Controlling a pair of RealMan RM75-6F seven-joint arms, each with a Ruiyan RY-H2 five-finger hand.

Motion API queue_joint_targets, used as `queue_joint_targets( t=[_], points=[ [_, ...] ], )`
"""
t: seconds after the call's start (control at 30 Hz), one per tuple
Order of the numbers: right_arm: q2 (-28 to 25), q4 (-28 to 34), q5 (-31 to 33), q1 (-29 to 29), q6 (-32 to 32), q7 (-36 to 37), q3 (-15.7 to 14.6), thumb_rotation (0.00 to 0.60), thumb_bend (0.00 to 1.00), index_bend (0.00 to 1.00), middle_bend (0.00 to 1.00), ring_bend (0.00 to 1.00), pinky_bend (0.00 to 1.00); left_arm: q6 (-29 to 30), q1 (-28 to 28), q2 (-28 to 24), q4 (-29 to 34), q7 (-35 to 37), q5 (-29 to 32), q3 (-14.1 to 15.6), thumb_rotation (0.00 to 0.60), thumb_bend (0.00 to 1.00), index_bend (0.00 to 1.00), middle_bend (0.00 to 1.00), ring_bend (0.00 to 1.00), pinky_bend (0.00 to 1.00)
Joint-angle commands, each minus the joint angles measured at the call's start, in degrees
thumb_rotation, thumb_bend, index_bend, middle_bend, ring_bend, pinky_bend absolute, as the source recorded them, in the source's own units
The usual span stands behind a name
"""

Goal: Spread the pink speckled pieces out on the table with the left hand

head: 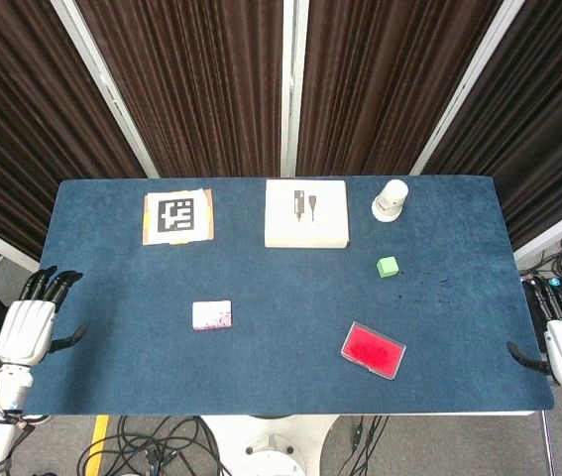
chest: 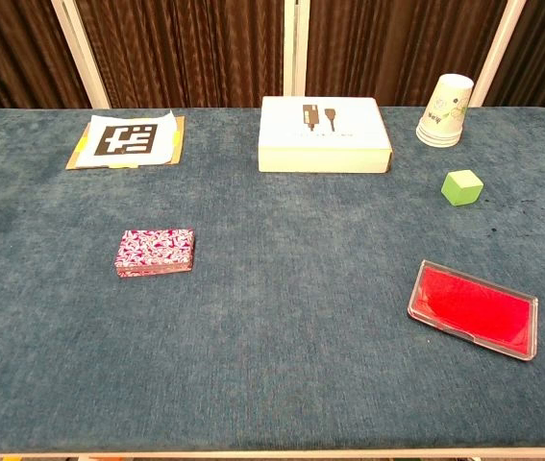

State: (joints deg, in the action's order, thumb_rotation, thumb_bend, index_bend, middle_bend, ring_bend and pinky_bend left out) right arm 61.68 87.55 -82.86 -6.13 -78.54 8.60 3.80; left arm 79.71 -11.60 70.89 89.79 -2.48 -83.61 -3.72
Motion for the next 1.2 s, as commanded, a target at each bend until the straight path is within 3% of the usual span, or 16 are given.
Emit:
queue_joint_targets(
  t=[0.03, 0.77, 1.2],
  points=[
    [0.0, 0.1, 0.0, 0.0, -0.1, -0.2, 0.0, 0.6, 0.15, 0.0, 0.0, 0.0, 0.0, 0.1, 0.0, 0.0, 0.0, 0.1, -0.1, 0.1, 0.6, 0.21, 0.16, 0.14, 0.03, 0.08],
    [1.6, -0.1, -1.8, 0.6, -3.6, -5.2, 0.1, 0.6, 0.15, 0.0, 0.0, 0.0, 0.0, -3.2, -1.7, 2.3, 0.1, -2.1, 0.6, 0.4, 0.6, 0.21, 0.16, 0.14, 0.03, 0.08],
    [0.9, 0.2, -1.4, 1.0, -3.5, -4.2, -0.1, 0.6, 0.15, 0.0, 0.0, 0.0, 0.0, -11.5, -6.6, 4.7, 4.5, -11.8, 7.1, -1.0, 0.6, 0.22, 0.16, 0.14, 0.03, 0.08]
  ],
)
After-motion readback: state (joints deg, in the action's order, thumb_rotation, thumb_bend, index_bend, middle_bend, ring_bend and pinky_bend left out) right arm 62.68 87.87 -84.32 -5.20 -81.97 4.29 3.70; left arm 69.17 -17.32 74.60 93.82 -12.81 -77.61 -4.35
